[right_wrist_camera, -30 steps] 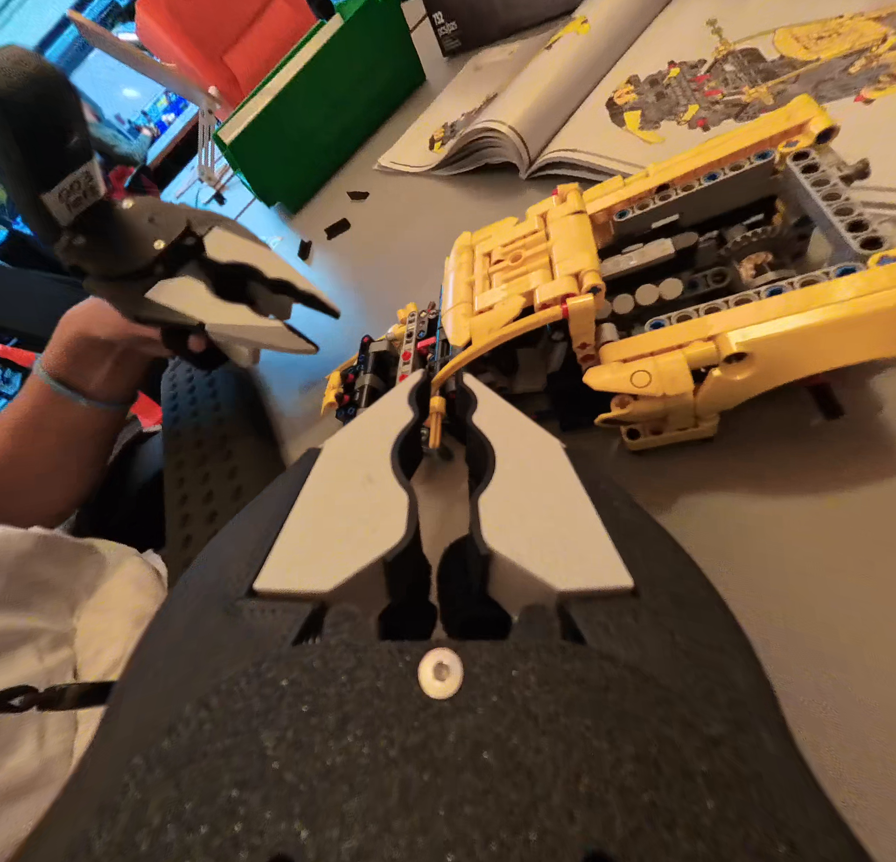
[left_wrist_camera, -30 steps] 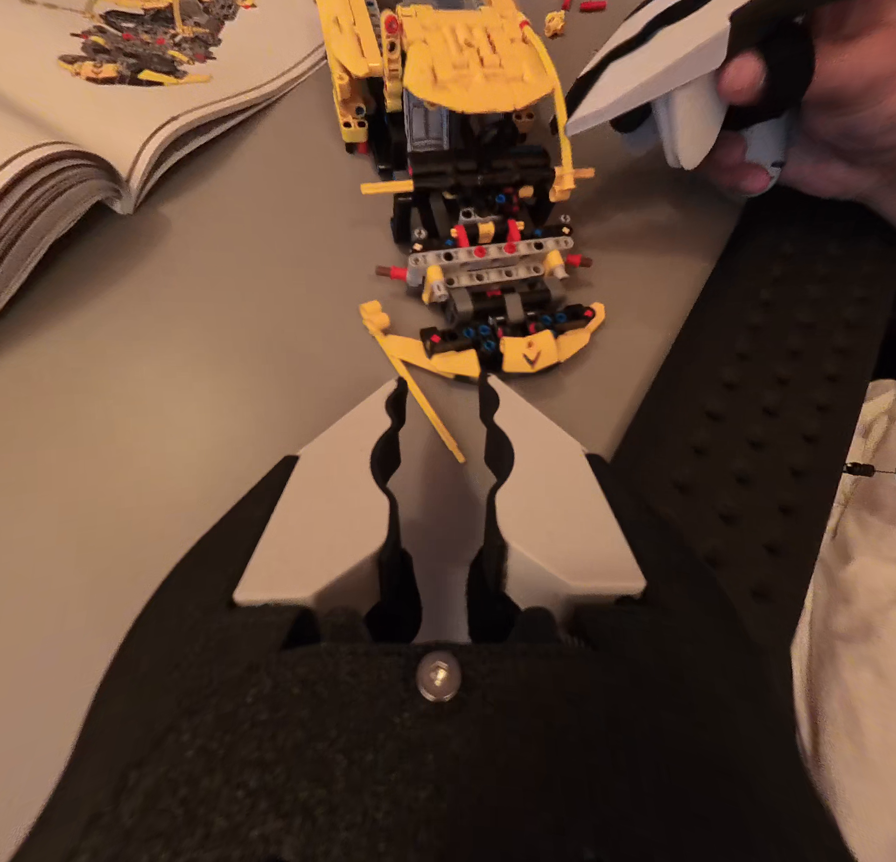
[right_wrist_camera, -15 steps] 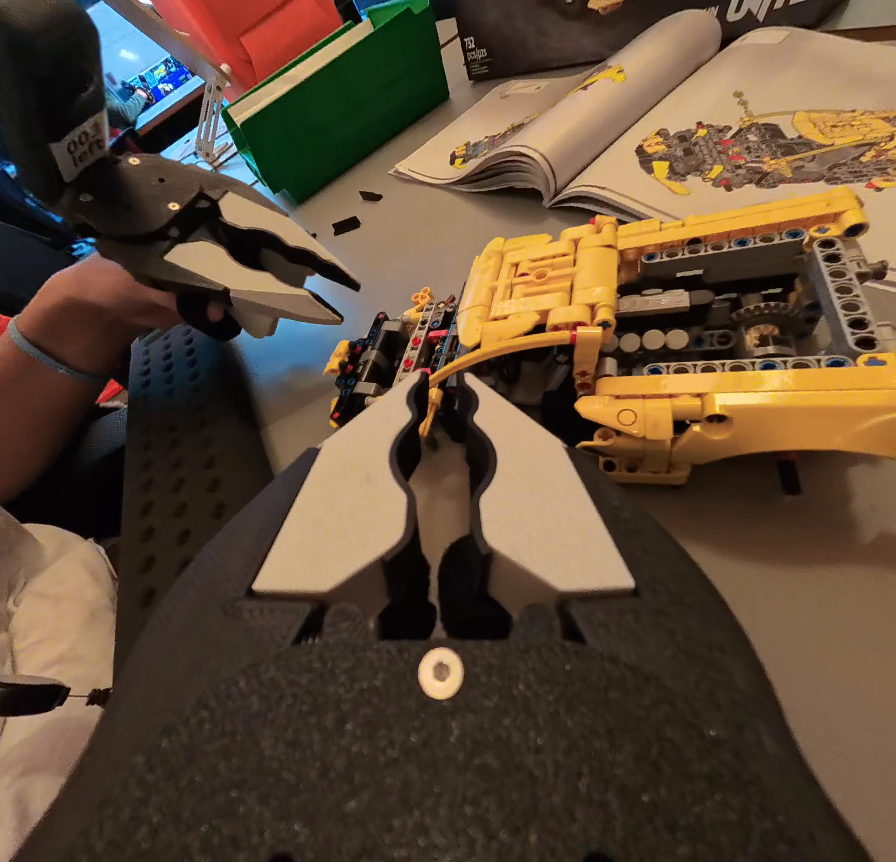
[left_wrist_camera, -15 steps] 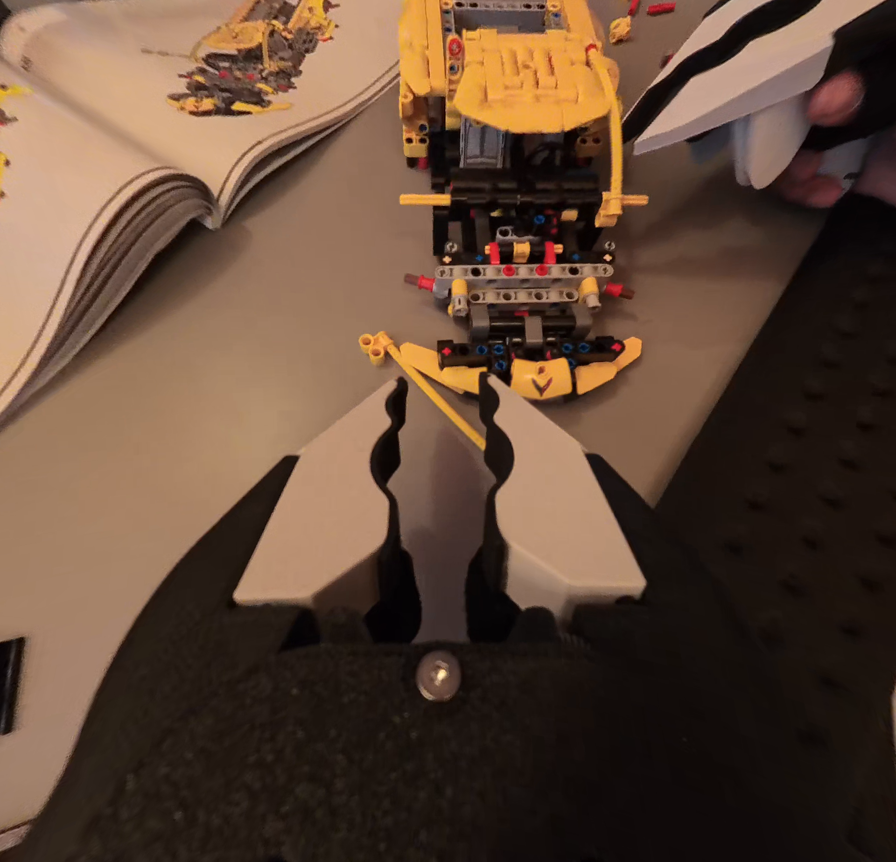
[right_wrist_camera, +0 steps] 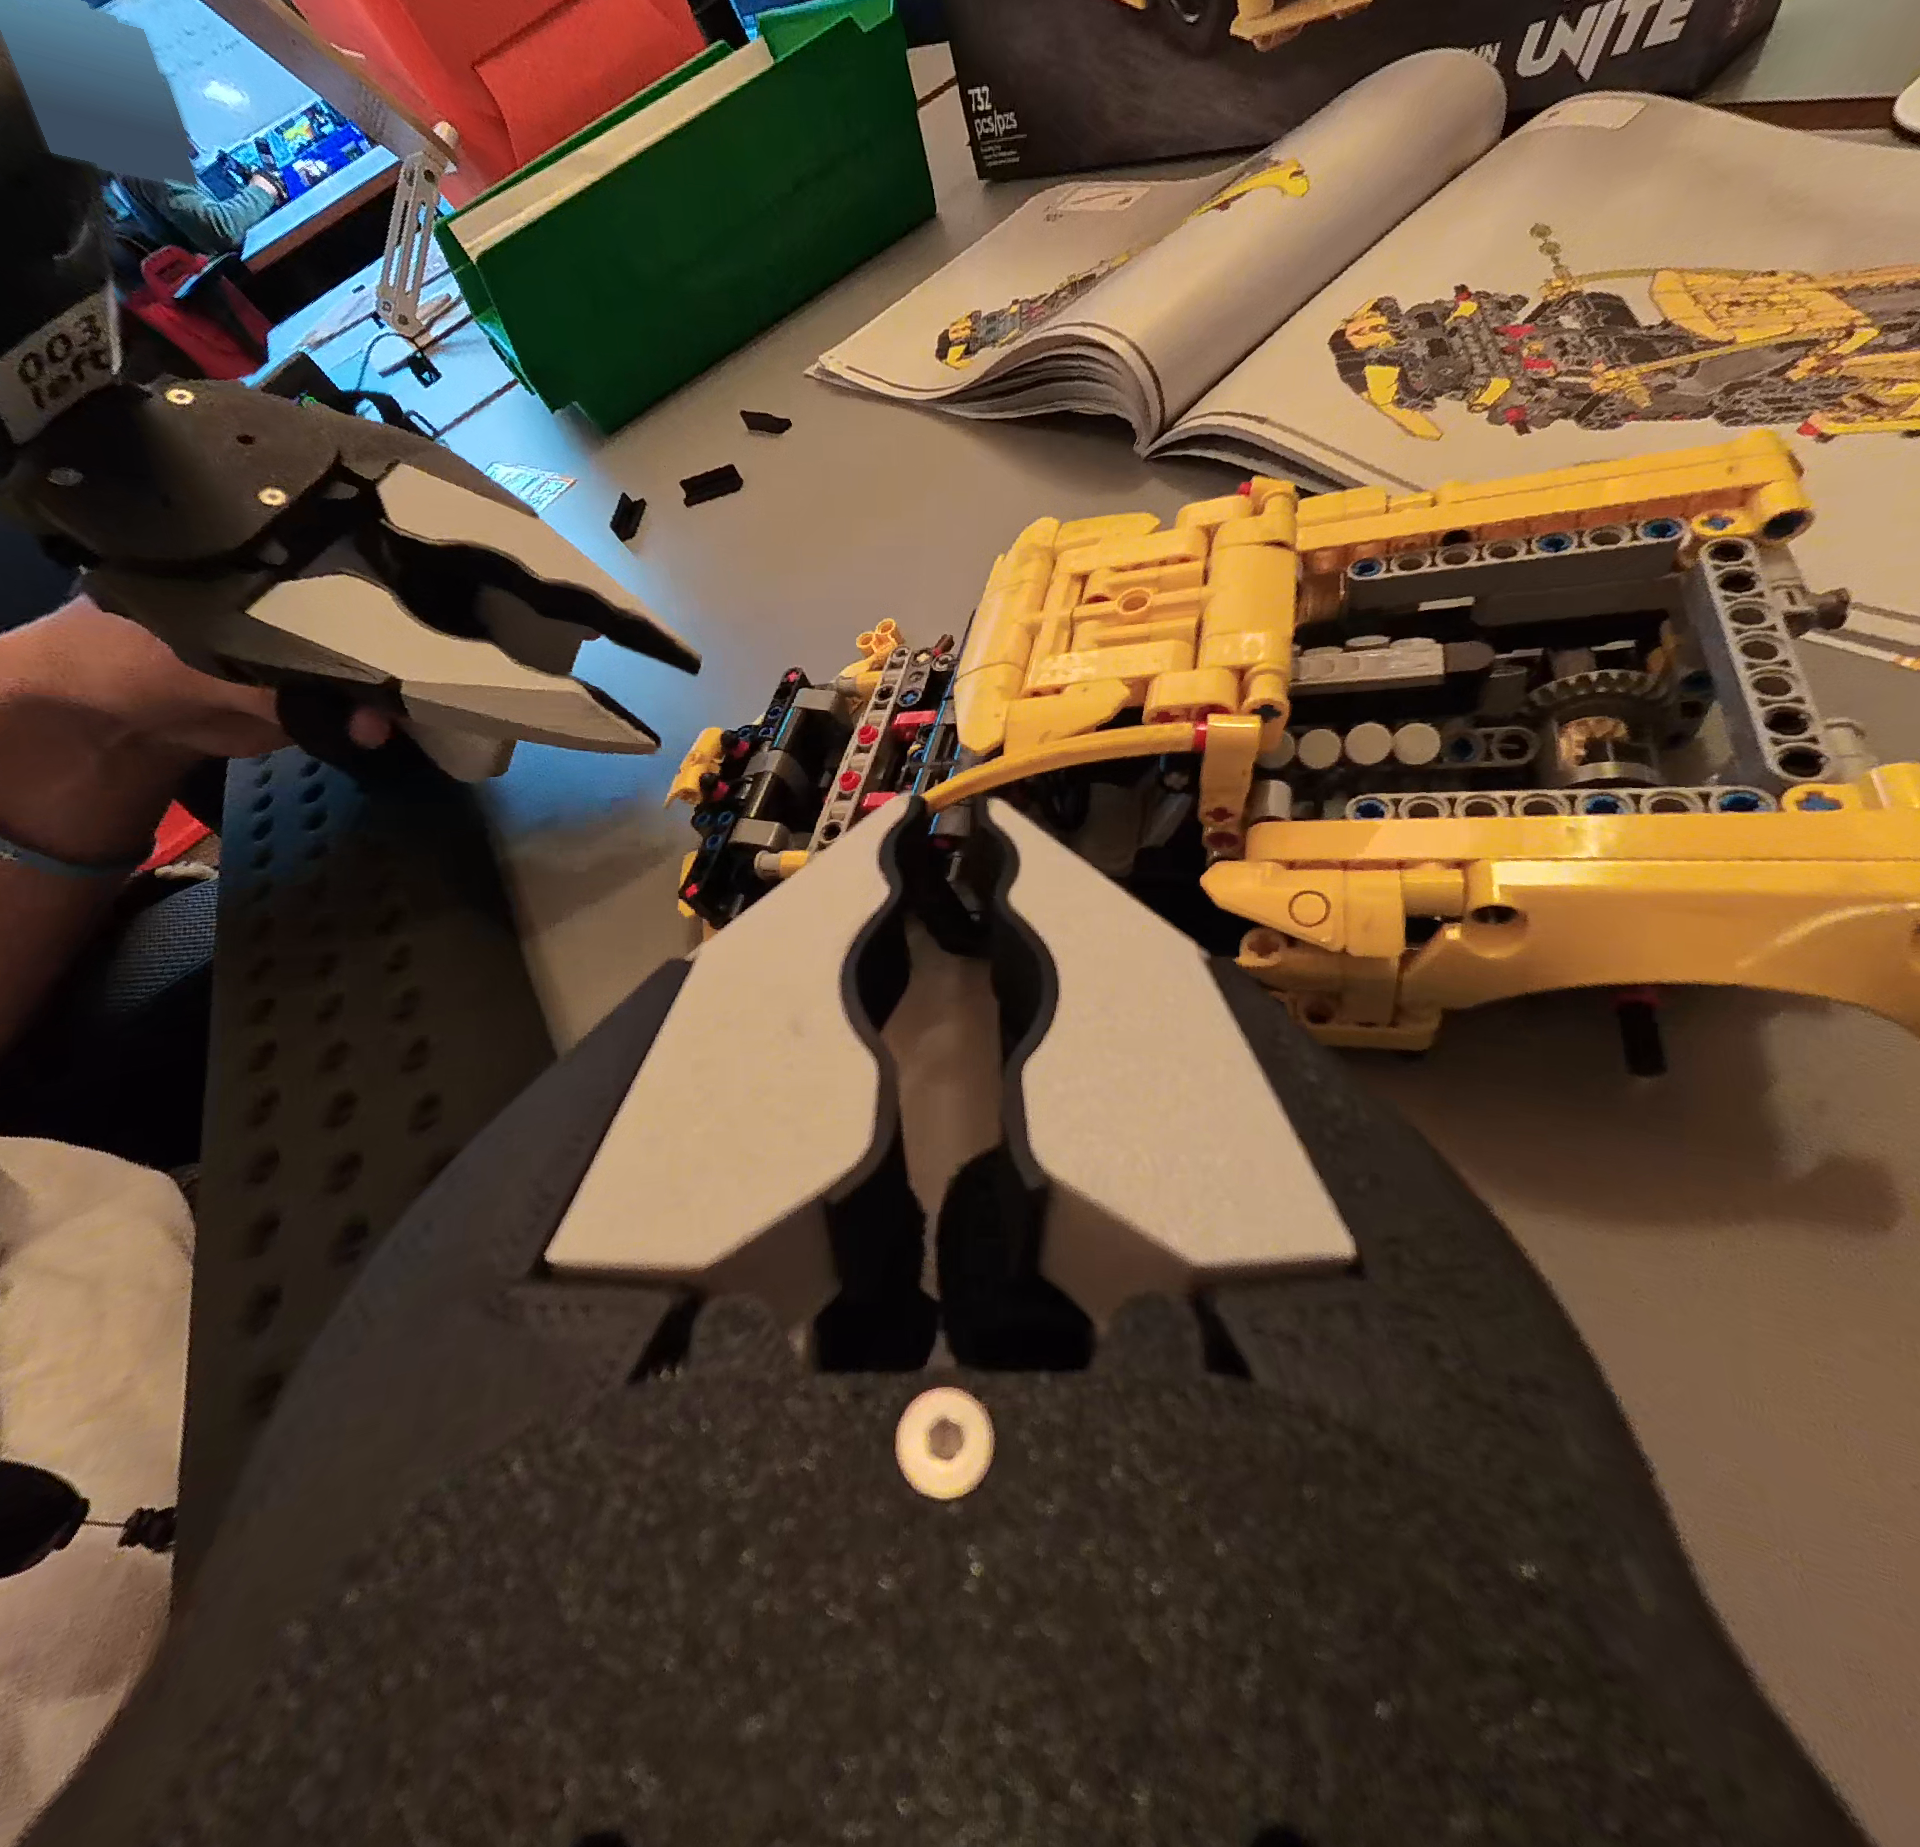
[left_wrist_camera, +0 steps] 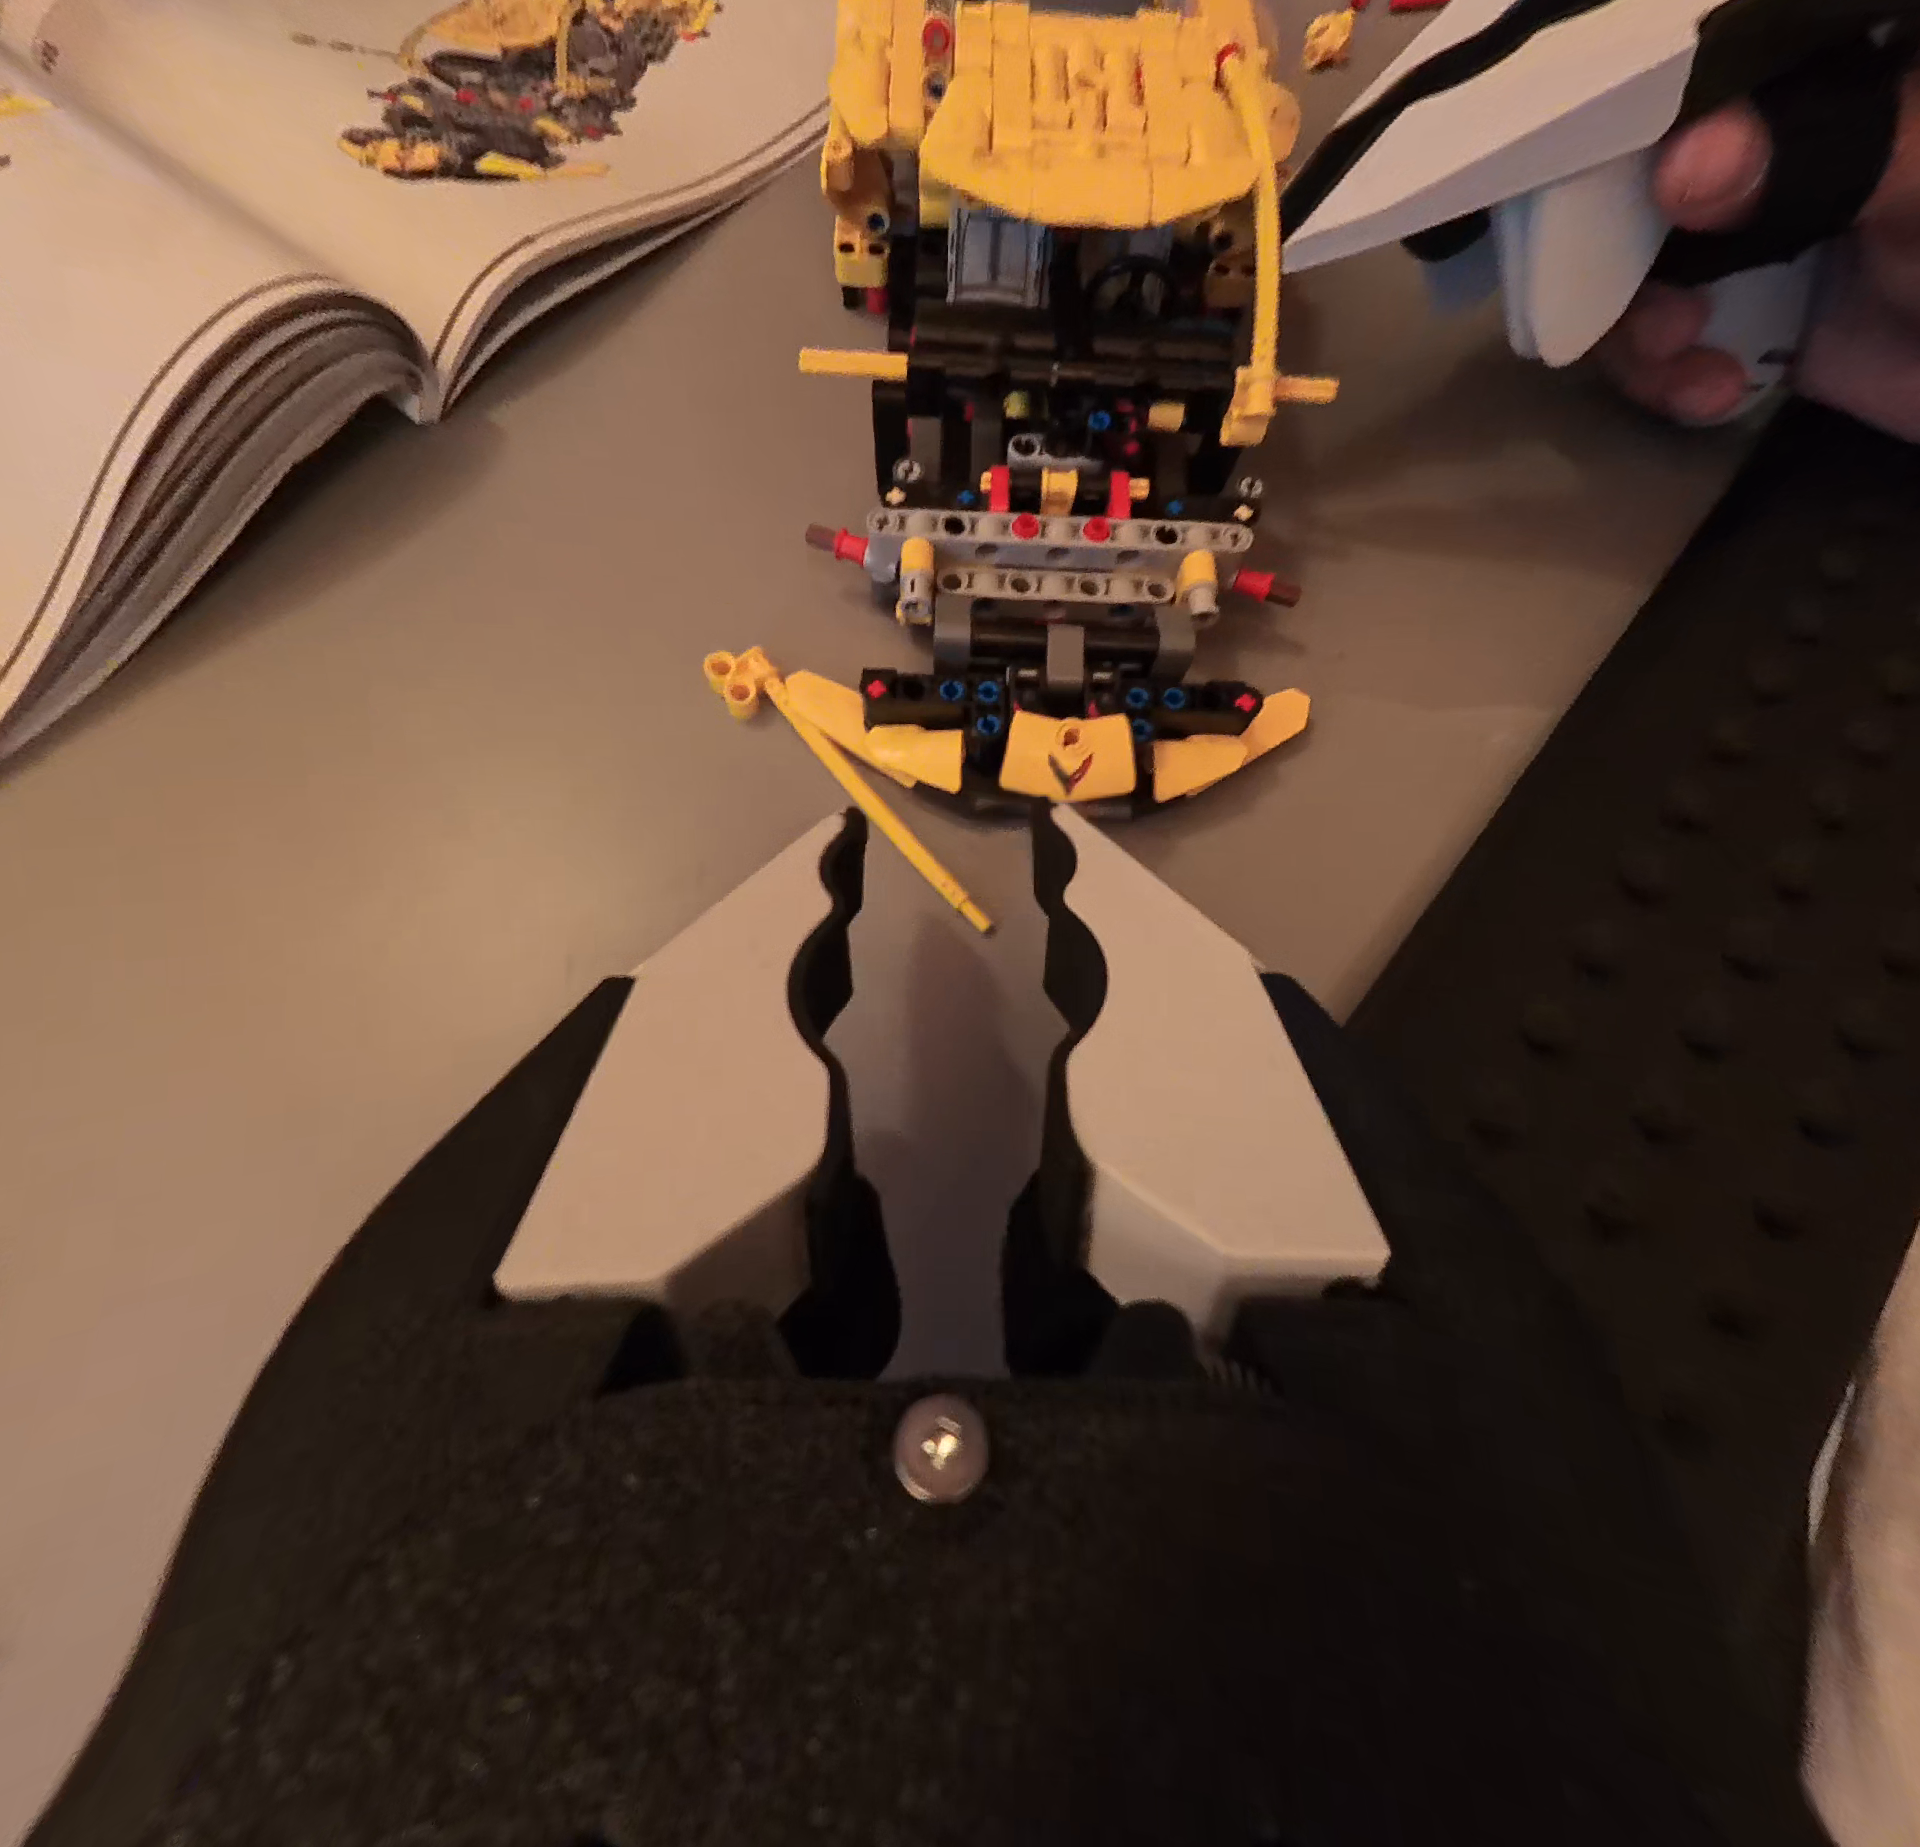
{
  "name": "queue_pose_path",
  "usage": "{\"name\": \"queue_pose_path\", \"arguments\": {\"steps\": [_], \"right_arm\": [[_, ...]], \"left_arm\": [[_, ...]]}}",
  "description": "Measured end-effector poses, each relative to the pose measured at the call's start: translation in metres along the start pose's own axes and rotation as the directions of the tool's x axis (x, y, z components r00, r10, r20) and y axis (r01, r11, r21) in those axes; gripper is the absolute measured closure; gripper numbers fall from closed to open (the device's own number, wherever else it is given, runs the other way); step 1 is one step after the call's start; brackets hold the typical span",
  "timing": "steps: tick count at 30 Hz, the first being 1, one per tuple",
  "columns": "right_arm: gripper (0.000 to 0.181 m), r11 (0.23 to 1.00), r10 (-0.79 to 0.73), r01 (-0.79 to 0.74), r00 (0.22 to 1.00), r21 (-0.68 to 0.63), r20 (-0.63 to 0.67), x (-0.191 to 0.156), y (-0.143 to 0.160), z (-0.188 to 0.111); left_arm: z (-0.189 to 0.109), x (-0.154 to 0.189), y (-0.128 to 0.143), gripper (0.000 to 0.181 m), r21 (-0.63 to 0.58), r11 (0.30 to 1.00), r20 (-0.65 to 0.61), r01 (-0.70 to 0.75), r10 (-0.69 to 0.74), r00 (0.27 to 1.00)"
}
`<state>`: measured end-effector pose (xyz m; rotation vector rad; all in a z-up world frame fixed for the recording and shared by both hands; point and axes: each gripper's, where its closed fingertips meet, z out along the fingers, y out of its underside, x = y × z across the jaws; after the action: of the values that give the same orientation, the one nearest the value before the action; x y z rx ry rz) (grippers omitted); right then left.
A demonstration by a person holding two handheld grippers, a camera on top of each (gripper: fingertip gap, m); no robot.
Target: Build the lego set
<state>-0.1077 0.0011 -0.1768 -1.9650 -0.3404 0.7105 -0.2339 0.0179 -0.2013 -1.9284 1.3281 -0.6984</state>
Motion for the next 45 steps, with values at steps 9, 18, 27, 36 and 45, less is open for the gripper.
{"name": "queue_pose_path", "arguments": {"steps": [9,18,27,36,45], "right_arm": [[0.174,0.999,0.024,-0.024,1.0,0.038,0.004,0.002,-0.005,-0.005],[0.174,0.997,0.045,-0.045,0.999,0.06,0.004,0.004,-0.007,-0.009],[0.172,0.995,0.07,-0.071,0.997,0.069,0.009,0.006,-0.008,-0.009],[0.172,0.996,0.073,-0.074,0.997,0.059,0.005,0.006,-0.006,-0.008],[0.172,0.995,0.081,-0.082,0.997,0.053,0.009,0.006,-0.005,-0.007]], "left_arm": [[-0.002,-0.008,-0.02,0.149,0.154,0.988,0.02,-0.02,0.017,1.0],[-0.023,-0.037,-0.04,0.154,0.393,0.919,0.131,-0.02,-0.035,0.991],[-0.027,-0.045,-0.042,0.154,0.422,0.904,0.094,0.066,-0.116,0.989],[-0.023,-0.042,-0.039,0.154,0.397,0.916,0.097,0.047,-0.093,0.991],[-0.022,-0.042,-0.039,0.154,0.397,0.916,0.093,0.053,-0.097,0.991]]}}
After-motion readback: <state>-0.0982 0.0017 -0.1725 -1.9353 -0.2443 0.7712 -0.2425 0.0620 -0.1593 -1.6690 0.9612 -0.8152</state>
